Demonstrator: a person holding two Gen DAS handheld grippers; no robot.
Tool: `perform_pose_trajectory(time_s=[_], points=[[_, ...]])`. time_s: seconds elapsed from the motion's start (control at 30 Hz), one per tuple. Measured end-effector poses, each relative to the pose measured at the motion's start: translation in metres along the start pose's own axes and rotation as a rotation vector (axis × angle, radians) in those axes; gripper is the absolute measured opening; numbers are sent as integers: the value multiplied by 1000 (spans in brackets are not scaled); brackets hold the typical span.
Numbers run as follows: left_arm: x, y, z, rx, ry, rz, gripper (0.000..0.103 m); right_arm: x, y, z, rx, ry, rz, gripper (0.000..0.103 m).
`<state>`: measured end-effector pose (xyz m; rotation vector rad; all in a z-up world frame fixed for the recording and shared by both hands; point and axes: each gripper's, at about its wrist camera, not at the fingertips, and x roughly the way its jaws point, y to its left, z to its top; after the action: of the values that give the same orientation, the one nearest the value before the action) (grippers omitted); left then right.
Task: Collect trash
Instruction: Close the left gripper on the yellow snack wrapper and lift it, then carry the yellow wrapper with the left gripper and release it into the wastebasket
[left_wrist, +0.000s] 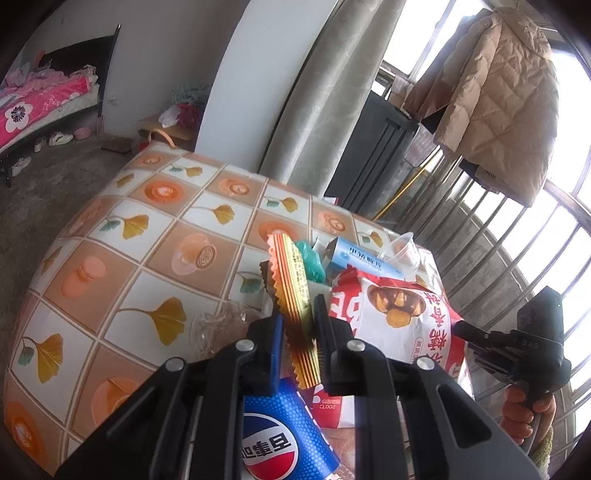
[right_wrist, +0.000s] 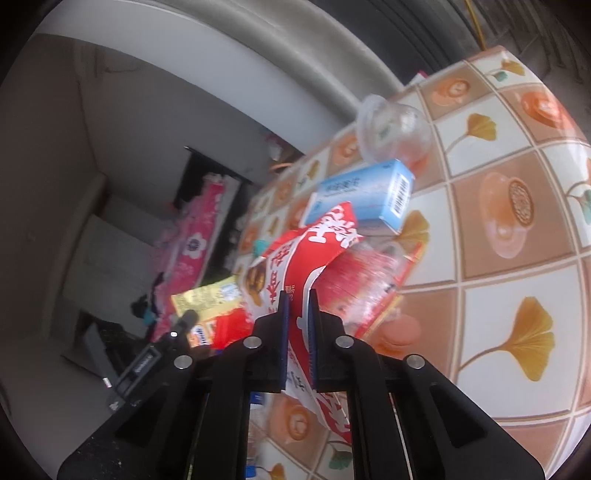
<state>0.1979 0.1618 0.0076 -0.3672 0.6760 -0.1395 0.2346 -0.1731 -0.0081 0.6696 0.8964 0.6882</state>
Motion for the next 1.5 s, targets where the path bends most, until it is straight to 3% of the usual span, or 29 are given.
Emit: perform_pose_trajectory(time_s=[0.13,0.43,0.63,0.9,1.07,1.2,1.37,1.5], points=[[-10,-4,4,5,-50,-10,14,-9,12,3,-57,-57,72,0],[-39,-16,11,8,-144,-42,12,-26,53,8,-224,-138,167,0],[-65,-23,14,-9,-179,-72,11,-43,68,11,-251,-169,217,0],[-97,-60,4,41,-174,-166,11,-115,67,-4,-274,-274,216,0],[-97,-110,-15,70,-94,-300,11,-177,49,-32,-270,-340,111,0],[-79,-175,-44,129,23,-429,11,-239,24,-62,-251,-397,-45,0],[-30,-288,-109,262,267,-610,11,-301,-17,-97,-185,-425,-346,0],[10,-366,-176,369,472,-688,11,-325,-60,-117,-80,-370,-558,0]])
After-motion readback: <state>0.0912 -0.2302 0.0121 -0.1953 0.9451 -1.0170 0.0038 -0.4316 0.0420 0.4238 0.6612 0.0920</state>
